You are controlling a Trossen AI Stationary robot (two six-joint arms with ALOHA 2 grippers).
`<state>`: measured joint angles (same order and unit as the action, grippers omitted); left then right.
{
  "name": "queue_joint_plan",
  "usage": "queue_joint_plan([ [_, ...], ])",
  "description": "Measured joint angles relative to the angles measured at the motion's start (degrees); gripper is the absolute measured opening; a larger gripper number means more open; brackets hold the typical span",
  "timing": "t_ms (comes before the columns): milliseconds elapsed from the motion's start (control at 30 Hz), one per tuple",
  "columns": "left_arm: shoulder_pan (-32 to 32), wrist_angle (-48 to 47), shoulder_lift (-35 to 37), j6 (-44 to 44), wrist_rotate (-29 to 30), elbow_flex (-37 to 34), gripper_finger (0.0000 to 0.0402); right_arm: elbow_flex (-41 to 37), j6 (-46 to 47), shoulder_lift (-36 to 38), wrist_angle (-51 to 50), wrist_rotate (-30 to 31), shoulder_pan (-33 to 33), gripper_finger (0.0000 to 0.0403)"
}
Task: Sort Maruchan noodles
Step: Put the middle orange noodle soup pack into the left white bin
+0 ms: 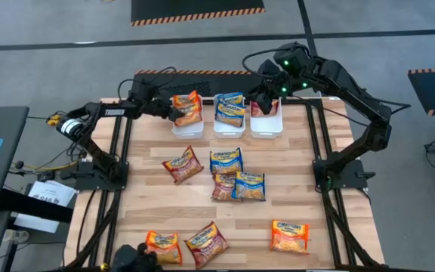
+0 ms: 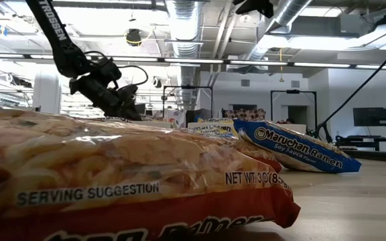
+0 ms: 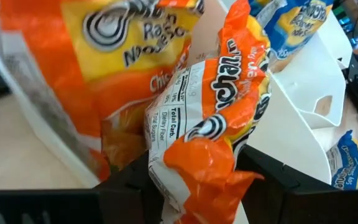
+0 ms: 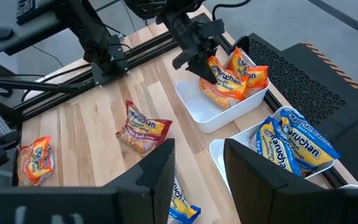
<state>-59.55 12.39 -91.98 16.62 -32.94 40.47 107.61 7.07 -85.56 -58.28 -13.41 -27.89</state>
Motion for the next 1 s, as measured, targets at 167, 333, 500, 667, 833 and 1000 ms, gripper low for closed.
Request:
queue_joint_plan([
  [167,-2.1,-1.5,0.0,2.2,-3.3,0.0,0.0156,0.0,0.0,0.0,0.0,0.0,0.0,0.0164],
  [333,-3.7,-1.5,0.0,4.1,-7.6,0.0,0.0156,0.0,0.0,0.0,0.0,0.0,0.0,0.0164],
  [500,-4.6,-1.4,0.1,4.2,-8.0,0.0,0.0156,0.0,0.0,0.0,0.0,0.0,0.1,0.0164],
  [667,-6.1,-1.5,0.1,3.8,-9.0,2.1,0.0156,0.0,0.0,0.0,0.0,0.0,0.0,0.0164],
  [833,-7.6,-1.7,0.2,4.2,-9.2,6.0,0.0156,0.0,0.0,0.0,0.0,0.0,0.0,0.0164],
  [1000,-7.7,-5.2,0.2,2.6,-9.3,8.8,0.0156,0.0,0.0,0.0,0.0,0.0,0.1,0.0164],
])
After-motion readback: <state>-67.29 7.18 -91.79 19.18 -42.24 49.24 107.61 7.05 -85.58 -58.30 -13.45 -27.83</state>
